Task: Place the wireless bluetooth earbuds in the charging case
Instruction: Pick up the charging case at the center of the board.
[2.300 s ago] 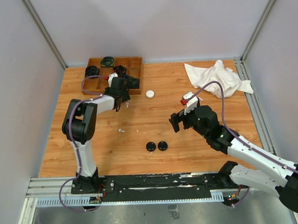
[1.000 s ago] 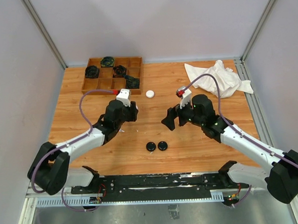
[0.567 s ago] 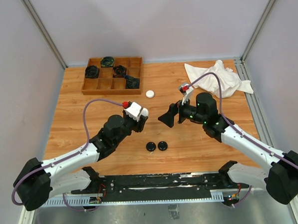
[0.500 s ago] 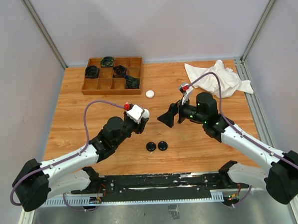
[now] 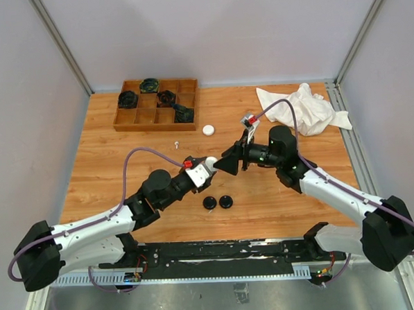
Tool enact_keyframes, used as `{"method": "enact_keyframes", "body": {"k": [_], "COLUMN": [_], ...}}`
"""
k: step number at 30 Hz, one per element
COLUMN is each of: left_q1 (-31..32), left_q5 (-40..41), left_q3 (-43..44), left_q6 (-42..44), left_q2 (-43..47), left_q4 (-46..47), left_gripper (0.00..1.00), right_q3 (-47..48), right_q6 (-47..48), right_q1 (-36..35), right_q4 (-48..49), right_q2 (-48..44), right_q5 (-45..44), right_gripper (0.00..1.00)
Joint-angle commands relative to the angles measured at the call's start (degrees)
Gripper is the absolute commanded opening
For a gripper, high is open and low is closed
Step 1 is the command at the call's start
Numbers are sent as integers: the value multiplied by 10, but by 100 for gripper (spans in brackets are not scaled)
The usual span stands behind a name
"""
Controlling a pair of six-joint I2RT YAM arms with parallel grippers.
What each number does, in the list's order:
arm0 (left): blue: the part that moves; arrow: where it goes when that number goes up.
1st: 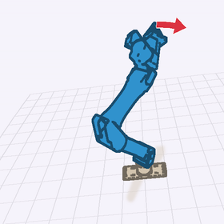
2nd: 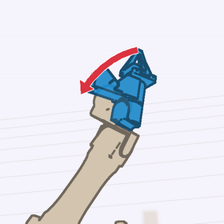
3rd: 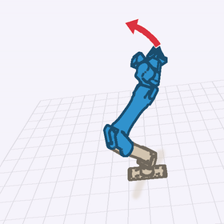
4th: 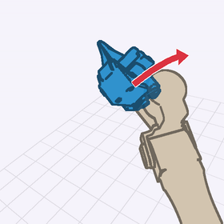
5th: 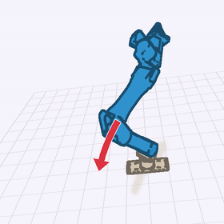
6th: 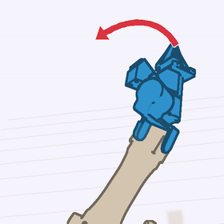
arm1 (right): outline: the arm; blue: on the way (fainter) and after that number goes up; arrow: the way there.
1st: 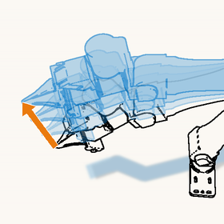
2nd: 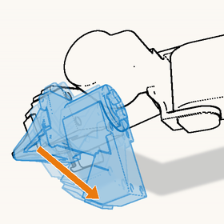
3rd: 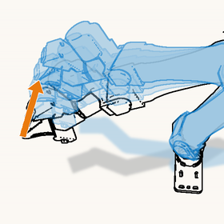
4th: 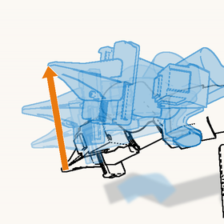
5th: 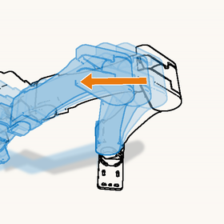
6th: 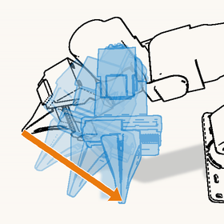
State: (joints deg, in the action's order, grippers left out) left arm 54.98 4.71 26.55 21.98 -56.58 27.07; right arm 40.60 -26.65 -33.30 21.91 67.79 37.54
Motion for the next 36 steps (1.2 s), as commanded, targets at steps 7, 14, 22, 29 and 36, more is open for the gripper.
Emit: {"method": "enact_keyframes", "body": {"k": [7,14,22,29,36], "left_q1": [32,64,77,86,88], "left_q5": [10,63,82,85,59], "left_q3": [-2,4,3,2,-11], "left_q6": [87,125,140,145,122], "left_q2": [19,17,21,30,77], "left_q4": [28,32,41,38,27], "left_gripper": [45,43,42,51,72], "right_q3": [9,5,0,-11,1], "right_q6": [30,33,34,56,136], "right_q1": [2,-6,-9,-8,-9], "right_q4": [15,23,30,46,5], "right_q2": [5,3,1,-12,-61], "right_q5": [98,106,110,123,100], "right_gripper": [58,49,32,9,2]}}
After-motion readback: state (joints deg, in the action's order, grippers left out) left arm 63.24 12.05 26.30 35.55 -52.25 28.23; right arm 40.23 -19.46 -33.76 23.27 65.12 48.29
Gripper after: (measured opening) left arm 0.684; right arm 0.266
